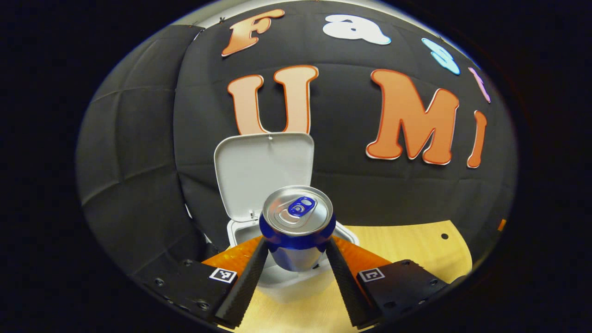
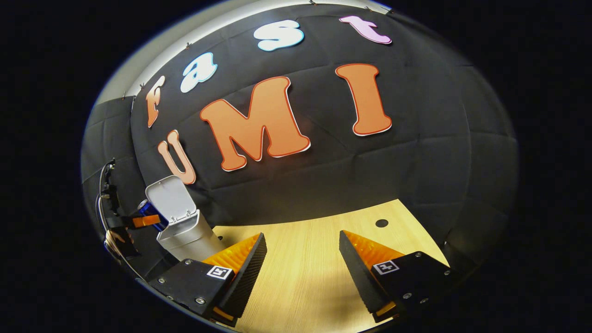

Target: Press the lid of the desktop garbage bin to open it, pick up the crumpled paper on the desktop and throw it into the bin, then pick up the pop can on the desktop and drop it into the bin, and finally close the garbage bin lid.

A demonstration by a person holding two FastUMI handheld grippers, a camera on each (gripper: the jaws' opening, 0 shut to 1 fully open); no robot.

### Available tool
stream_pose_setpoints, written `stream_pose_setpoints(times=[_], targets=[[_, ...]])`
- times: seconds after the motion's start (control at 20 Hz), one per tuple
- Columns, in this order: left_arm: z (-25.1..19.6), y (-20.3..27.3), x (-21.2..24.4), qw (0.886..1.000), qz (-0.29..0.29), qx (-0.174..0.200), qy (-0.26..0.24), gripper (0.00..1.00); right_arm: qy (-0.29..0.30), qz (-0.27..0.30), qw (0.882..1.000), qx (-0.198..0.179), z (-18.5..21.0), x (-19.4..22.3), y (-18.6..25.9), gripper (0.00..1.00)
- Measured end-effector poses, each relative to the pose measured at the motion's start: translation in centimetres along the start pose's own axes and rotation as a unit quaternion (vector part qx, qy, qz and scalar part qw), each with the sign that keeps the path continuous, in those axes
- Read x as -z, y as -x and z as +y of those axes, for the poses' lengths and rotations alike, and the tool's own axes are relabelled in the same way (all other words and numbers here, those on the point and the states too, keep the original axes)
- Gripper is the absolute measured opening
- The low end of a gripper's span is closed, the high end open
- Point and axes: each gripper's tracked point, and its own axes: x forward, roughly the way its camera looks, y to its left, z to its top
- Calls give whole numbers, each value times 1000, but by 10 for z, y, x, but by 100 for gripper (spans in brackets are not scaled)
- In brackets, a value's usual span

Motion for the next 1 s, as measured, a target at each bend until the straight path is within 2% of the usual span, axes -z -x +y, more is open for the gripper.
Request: stream_pose_setpoints(times=[0.25, 0.35, 0.6, 0.65, 0.7, 0.85, 1.0], targets=[[3, -44, 27, 999, 46, -1, 18, 80, -2, 2, 1000, 25, -16, 0, 6, 94], [3, -50, 25, 999, 38, 1, 29, 83, -5, 0, 999, 36, -22, 0, 9, 94], [8, -52, 18, 1000, 27, -10, 9, 83, -14, 2, 999, 44, -24, 3, 5, 94], [8, -50, 20, 999, 29, -9, 10, 86, -15, 4, 999, 42, -22, 5, 4, 94], [8, -49, 20, 999, 30, -9, 14, 96, -16, 6, 999, 41, -21, 7, 2, 95], [9, -31, 12, 999, 11, -5, 36, 96, -13, 12, 999, 35, -17, 12, -1, 94], [29, -4, -15, 999, -29, -24, 29, 96, -14, 18, 999, 28, -11, 15, -7, 95]])
